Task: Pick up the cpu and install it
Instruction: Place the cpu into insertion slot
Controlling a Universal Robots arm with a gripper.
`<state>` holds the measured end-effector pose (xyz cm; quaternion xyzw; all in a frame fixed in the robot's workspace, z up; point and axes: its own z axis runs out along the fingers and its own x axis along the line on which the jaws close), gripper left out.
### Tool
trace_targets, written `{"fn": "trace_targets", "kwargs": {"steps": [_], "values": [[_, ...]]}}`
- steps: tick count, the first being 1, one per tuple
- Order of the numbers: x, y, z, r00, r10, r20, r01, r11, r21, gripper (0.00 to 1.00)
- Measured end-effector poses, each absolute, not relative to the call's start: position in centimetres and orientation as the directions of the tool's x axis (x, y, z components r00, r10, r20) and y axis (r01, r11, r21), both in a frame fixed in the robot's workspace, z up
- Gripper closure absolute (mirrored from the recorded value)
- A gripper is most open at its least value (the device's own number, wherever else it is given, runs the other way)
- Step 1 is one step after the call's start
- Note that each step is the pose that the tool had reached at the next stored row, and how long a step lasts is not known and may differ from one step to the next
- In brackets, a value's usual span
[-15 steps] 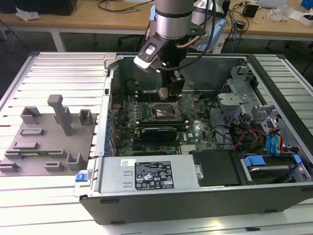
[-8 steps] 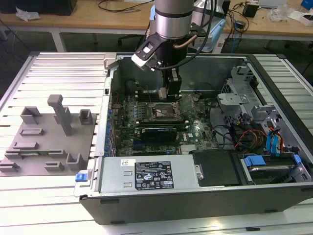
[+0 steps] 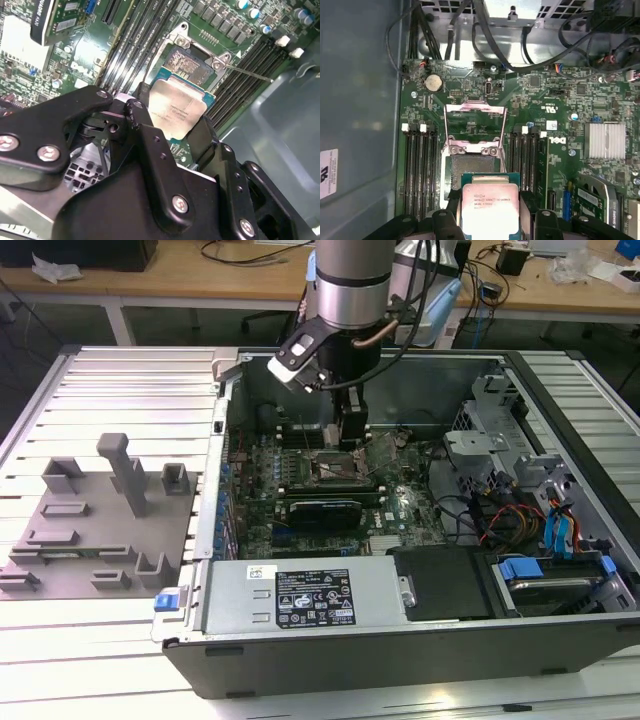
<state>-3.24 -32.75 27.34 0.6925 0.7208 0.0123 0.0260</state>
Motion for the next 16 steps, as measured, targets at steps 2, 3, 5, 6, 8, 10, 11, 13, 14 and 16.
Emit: {"fn": "trace_targets", "kwargs": {"steps": [2, 3, 5, 6, 8, 10, 11, 13, 14, 16], "values": [[-3.2, -32.7, 27.1, -0.041, 0.999, -0.021, 0.998, 0.042, 0.053, 0.45], [-3.2, -32.8, 27.1, -0.041, 0.999, -0.021, 0.998, 0.042, 0.053, 0.45], [-3.2, -32.7, 27.0, -0.041, 0.999, -0.02, 0.998, 0.042, 0.054, 0.45], [-3.2, -32.7, 26.8, -0.041, 0.999, -0.02, 0.998, 0.042, 0.054, 0.45], [-3.2, -32.7, 26.3, -0.041, 0.999, -0.02, 0.998, 0.042, 0.054, 0.45], [-3.2, -32.7, 25.8, -0.042, 0.999, -0.02, 0.998, 0.043, 0.054, 0.45], [-3.2, -32.8, 25.5, -0.042, 0.999, -0.021, 0.998, 0.043, 0.053, 0.45], [-3.2, -32.8, 25.1, -0.042, 0.999, -0.021, 0.998, 0.044, 0.053, 0.45], [-3.2, -32.8, 24.9, -0.042, 0.999, -0.021, 0.998, 0.044, 0.054, 0.45], [-3.2, -32.7, 24.4, -0.041, 0.999, -0.02, 0.998, 0.042, 0.054, 0.45]]}}
